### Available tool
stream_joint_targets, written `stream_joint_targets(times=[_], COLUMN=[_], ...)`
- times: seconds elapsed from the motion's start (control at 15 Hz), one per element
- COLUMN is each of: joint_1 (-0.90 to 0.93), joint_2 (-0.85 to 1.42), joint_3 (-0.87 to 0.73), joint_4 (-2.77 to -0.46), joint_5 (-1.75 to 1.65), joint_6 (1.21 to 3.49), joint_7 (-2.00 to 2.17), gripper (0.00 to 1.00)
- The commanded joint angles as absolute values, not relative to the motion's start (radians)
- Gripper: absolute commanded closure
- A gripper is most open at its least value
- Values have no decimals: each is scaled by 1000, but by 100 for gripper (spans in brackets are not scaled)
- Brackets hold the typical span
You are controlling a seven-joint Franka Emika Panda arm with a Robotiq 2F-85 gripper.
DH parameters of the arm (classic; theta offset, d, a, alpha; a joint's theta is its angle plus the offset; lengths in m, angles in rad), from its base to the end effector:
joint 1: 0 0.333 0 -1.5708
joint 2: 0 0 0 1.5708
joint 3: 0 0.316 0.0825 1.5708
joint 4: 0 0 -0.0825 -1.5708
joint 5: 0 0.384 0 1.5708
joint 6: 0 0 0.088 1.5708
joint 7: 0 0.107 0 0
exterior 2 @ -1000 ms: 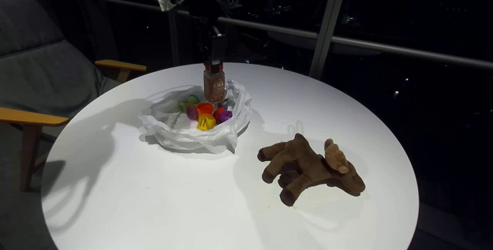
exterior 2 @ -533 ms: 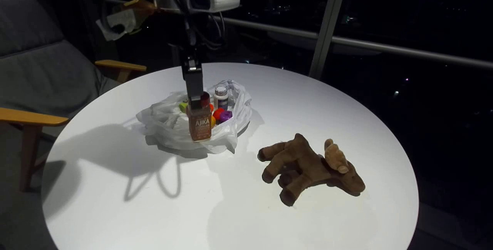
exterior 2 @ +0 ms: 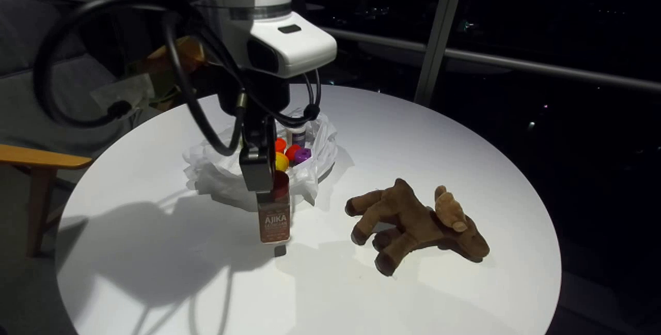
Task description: Remove the objects from the plastic and put them on the table.
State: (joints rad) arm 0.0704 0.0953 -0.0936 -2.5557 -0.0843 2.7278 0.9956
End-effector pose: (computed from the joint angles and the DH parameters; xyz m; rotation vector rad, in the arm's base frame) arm 0.4617 -0.0082 0.2400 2.7926 -1.4223 0.1400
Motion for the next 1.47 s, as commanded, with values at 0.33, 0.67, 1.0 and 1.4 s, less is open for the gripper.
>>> stream_joint_targets(times=[0.33, 0.67, 1.0, 1.4], joint_1=[35, 48, 67, 92], joint_2=[156, 126, 16, 40], joint_3=[-101, -120, -119, 18], joint_4=[-2544, -2554, -2546, -2377], joint_5=[-78, -105, -254, -321], joint_6=[2763, 2760, 2729, 2605], joint_7=[1002, 1019, 1091, 998], gripper=[76, 12, 0, 0])
